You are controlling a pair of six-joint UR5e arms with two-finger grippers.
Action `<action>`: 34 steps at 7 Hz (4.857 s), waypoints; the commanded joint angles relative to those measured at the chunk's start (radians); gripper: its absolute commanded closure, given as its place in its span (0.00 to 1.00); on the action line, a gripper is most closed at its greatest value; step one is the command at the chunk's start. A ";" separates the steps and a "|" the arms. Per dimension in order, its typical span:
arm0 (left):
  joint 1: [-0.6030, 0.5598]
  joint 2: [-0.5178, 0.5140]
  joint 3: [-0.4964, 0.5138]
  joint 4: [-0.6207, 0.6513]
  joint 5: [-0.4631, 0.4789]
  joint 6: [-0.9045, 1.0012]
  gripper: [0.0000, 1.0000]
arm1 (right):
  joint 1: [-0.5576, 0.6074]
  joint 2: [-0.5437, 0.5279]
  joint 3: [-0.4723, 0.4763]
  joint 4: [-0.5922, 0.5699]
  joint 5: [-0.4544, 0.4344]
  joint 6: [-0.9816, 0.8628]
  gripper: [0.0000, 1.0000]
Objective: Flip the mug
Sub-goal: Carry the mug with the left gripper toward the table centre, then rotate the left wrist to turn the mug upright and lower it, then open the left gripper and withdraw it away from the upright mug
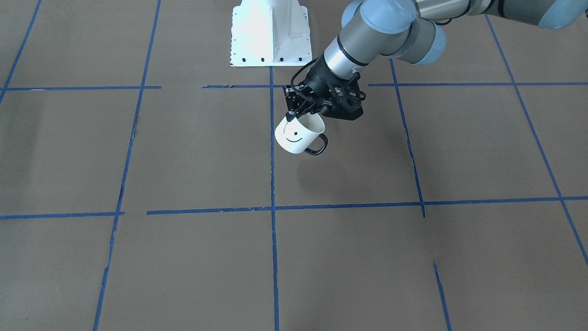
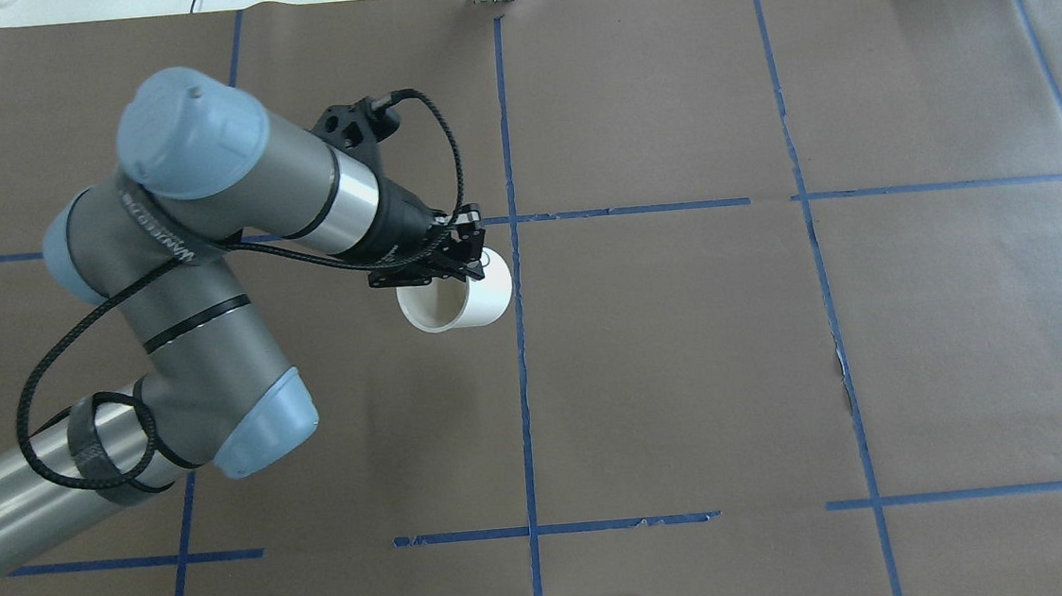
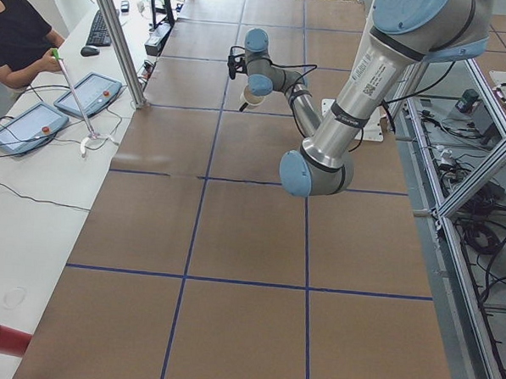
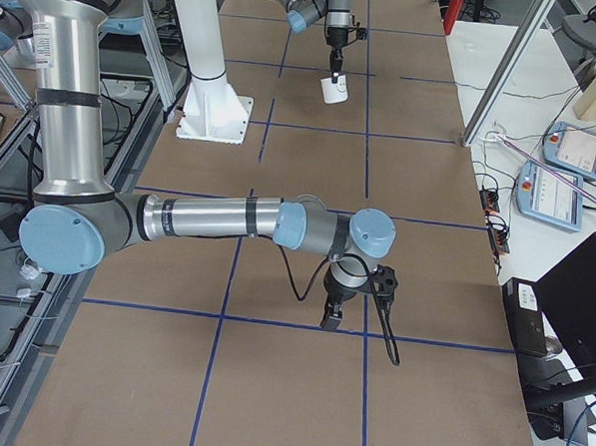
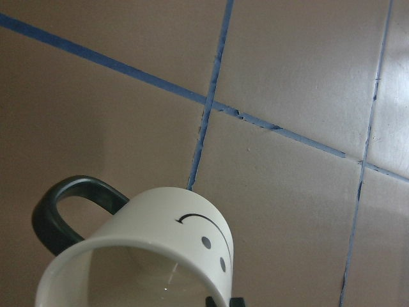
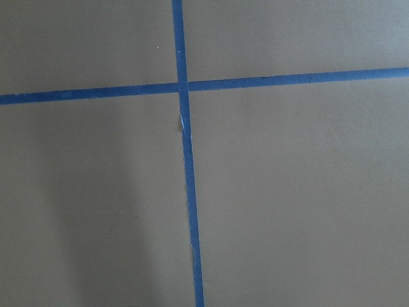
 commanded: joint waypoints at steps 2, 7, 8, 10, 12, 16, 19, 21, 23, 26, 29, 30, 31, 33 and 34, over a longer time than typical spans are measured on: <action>0.043 -0.282 0.197 0.358 0.052 0.255 1.00 | 0.000 0.000 0.000 0.000 0.000 0.000 0.00; 0.102 -0.461 0.482 0.520 0.176 0.470 1.00 | 0.000 0.000 0.000 0.000 0.000 0.000 0.00; 0.106 -0.459 0.491 0.523 0.178 0.491 1.00 | 0.000 0.000 0.000 0.000 0.000 0.000 0.00; 0.112 -0.445 0.490 0.531 0.178 0.516 1.00 | 0.000 0.000 0.000 0.000 0.000 0.000 0.00; 0.118 -0.436 0.486 0.537 0.178 0.524 1.00 | 0.000 0.000 0.000 0.000 0.000 0.000 0.00; 0.119 -0.421 0.460 0.539 0.175 0.547 0.00 | 0.000 0.000 0.000 0.000 0.000 0.000 0.00; 0.113 -0.372 0.306 0.595 0.172 0.547 0.00 | 0.000 0.000 0.000 0.000 0.000 0.000 0.00; 0.042 -0.305 0.104 0.652 0.172 0.548 0.00 | 0.000 0.000 0.000 0.000 0.000 0.000 0.00; -0.053 -0.173 -0.059 0.644 0.163 0.576 0.00 | 0.000 0.000 0.000 0.000 0.000 0.000 0.00; -0.261 0.026 -0.115 0.504 0.072 0.904 0.00 | 0.000 0.000 0.000 0.000 0.000 0.000 0.00; -0.535 0.212 0.018 0.342 -0.048 1.166 0.00 | 0.000 0.000 0.000 0.000 0.000 0.000 0.00; -0.593 0.286 0.072 0.298 -0.051 1.229 0.00 | 0.000 0.000 0.000 0.000 0.000 0.000 0.00; -0.684 0.377 0.113 0.266 -0.055 1.378 0.00 | 0.000 0.000 0.000 0.000 0.000 0.000 0.00; -0.814 0.493 0.205 0.265 -0.147 1.523 0.00 | 0.000 0.000 0.000 0.000 0.000 0.000 0.00; -0.844 0.581 0.206 0.265 -0.149 1.595 0.00 | 0.000 0.000 0.000 0.000 0.000 0.000 0.00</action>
